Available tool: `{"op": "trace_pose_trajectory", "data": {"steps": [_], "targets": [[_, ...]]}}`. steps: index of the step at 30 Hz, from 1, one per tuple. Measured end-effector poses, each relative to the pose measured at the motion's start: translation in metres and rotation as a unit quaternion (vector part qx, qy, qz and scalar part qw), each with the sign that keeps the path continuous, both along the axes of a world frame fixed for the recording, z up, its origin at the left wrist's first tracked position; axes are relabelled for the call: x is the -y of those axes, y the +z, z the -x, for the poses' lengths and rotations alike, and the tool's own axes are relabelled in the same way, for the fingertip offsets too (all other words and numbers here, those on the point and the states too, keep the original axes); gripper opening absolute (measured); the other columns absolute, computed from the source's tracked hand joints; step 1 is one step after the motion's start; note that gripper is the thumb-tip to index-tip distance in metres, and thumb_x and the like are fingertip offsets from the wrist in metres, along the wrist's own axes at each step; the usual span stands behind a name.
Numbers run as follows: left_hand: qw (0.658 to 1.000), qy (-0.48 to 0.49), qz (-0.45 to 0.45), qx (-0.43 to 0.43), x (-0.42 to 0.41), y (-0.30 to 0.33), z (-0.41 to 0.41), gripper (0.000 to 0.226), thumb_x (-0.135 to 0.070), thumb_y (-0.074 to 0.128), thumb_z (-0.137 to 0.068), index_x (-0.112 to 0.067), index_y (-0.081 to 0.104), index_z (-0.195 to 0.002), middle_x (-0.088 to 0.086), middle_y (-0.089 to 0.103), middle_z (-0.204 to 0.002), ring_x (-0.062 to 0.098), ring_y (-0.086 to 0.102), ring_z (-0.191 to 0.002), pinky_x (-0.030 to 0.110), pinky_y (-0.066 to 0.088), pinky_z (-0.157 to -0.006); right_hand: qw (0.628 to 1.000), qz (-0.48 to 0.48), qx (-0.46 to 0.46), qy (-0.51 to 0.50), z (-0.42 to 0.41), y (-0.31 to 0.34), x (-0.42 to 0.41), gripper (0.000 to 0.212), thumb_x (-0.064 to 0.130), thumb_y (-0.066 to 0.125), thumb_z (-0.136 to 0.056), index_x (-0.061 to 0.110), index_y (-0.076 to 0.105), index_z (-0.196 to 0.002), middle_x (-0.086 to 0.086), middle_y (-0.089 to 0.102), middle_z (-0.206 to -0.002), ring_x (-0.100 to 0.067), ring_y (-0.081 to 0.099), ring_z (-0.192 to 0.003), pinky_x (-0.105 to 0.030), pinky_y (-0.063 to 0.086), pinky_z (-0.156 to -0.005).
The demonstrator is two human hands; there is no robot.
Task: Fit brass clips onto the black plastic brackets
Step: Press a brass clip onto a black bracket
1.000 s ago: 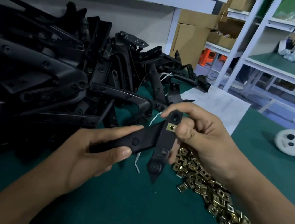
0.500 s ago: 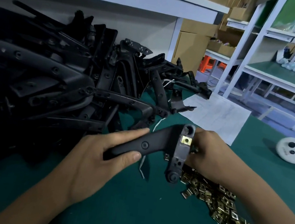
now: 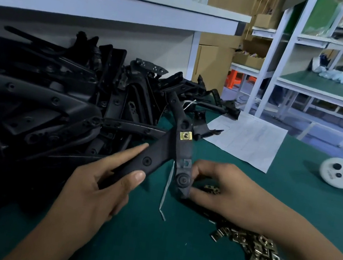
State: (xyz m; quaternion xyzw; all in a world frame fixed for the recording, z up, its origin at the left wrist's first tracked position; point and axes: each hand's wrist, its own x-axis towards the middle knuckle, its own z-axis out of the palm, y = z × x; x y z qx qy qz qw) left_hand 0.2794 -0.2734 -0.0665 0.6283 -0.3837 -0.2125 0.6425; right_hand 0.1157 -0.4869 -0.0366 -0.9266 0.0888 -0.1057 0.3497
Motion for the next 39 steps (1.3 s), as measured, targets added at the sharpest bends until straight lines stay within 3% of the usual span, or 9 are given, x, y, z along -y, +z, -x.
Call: {"op": "trace_pose_trajectory", "data": {"steps": [4,8,13,17,25,30,34,36,39], "targets": [[0.999,0.004,0.020,-0.035,-0.001,0.001,-0.001,0.048,-0.047,0.075,-0.077,-0.057,0.069,-0.123,0.008,0.048,-0.054,0.014,0.040,-0.046,0.021,0.034,-0.043,0.965,-0.211,0.152,0.035,-0.004,0.001,-0.005,0.005,-0.001,0.054,-0.104,-0.002,0.053,-0.100,0.001,0.069,-0.079,-0.007,0.067,-0.079,-0.015,0.049,-0.076],[0.999,0.001,0.017,-0.038,-0.001,-0.001,-0.002,0.049,-0.048,0.075,-0.076,-0.056,0.069,-0.123,0.008,0.047,-0.052,0.015,0.040,-0.045,0.020,0.034,-0.043,0.926,-0.311,0.214,0.027,-0.011,-0.005,-0.009,0.009,0.005,0.054,-0.104,-0.003,0.054,-0.106,-0.019,0.069,-0.082,-0.027,0.070,-0.076,-0.030,0.055,-0.076],[1.000,0.009,0.007,-0.028,0.000,-0.005,-0.005,0.049,-0.050,0.076,-0.077,-0.058,0.067,-0.125,0.009,0.052,-0.055,0.015,0.044,-0.047,0.020,0.035,-0.043,0.906,-0.350,0.240,0.009,-0.014,-0.009,-0.012,0.016,0.010,0.067,-0.095,0.012,0.075,-0.109,-0.002,0.074,-0.087,-0.017,0.073,-0.078,-0.024,0.058,-0.077],[0.999,0.018,0.011,-0.032,0.000,-0.005,-0.006,0.049,-0.050,0.075,-0.077,-0.058,0.067,-0.125,0.008,0.052,-0.056,0.015,0.043,-0.047,0.020,0.035,-0.044,0.884,-0.400,0.242,0.019,-0.013,-0.007,-0.015,0.023,0.014,0.069,-0.094,0.013,0.077,-0.116,-0.011,0.078,-0.098,-0.019,0.076,-0.085,-0.027,0.060,-0.082],[0.999,0.046,-0.002,-0.014,0.001,-0.002,-0.001,0.050,-0.054,0.073,-0.075,-0.063,0.065,-0.123,0.012,0.058,-0.058,0.015,0.047,-0.049,0.021,0.039,-0.043,0.883,-0.409,0.231,0.018,-0.012,-0.001,-0.020,0.016,0.022,0.070,-0.093,0.010,0.079,-0.098,-0.015,0.078,-0.089,-0.021,0.076,-0.075,-0.028,0.061,-0.073],[0.999,0.039,-0.001,0.001,0.003,-0.005,0.000,0.051,-0.053,0.072,-0.075,-0.062,0.065,-0.124,-0.003,0.058,-0.058,0.008,0.045,-0.050,0.018,0.039,-0.043,0.884,-0.406,0.233,0.011,-0.009,0.003,-0.015,0.013,0.015,0.073,-0.091,0.004,0.077,-0.097,-0.018,0.078,-0.086,-0.022,0.077,-0.074,-0.027,0.061,-0.071],[0.997,0.055,-0.008,0.050,0.003,-0.009,-0.001,0.052,-0.057,0.071,-0.073,-0.064,0.064,-0.125,-0.008,0.075,-0.080,0.000,0.074,-0.075,0.014,0.057,-0.068,0.903,-0.365,0.227,0.005,-0.007,0.003,-0.016,0.015,0.016,0.070,-0.089,0.004,0.077,-0.095,-0.011,0.077,-0.081,-0.021,0.076,-0.075,-0.027,0.061,-0.074],[0.995,0.068,-0.014,0.065,0.004,-0.011,-0.003,0.054,-0.061,0.069,-0.073,-0.066,0.061,-0.126,-0.013,0.066,-0.111,0.000,0.057,-0.105,0.031,0.053,-0.087,0.909,-0.350,0.226,-0.004,-0.008,0.003,-0.015,0.013,0.011,0.069,-0.090,0.002,0.076,-0.095,-0.005,0.076,-0.075,-0.019,0.076,-0.074,-0.026,0.061,-0.074],[0.992,0.083,-0.032,0.088,0.005,-0.013,-0.003,0.055,-0.064,0.067,-0.073,-0.068,0.058,-0.127,-0.021,0.057,-0.116,-0.002,0.048,-0.109,0.046,0.052,-0.096,0.915,-0.338,0.219,-0.009,-0.009,0.001,-0.014,0.009,0.005,0.066,-0.093,-0.002,0.071,-0.098,0.002,0.073,-0.068,-0.015,0.075,-0.071,-0.024,0.061,-0.073]]}}
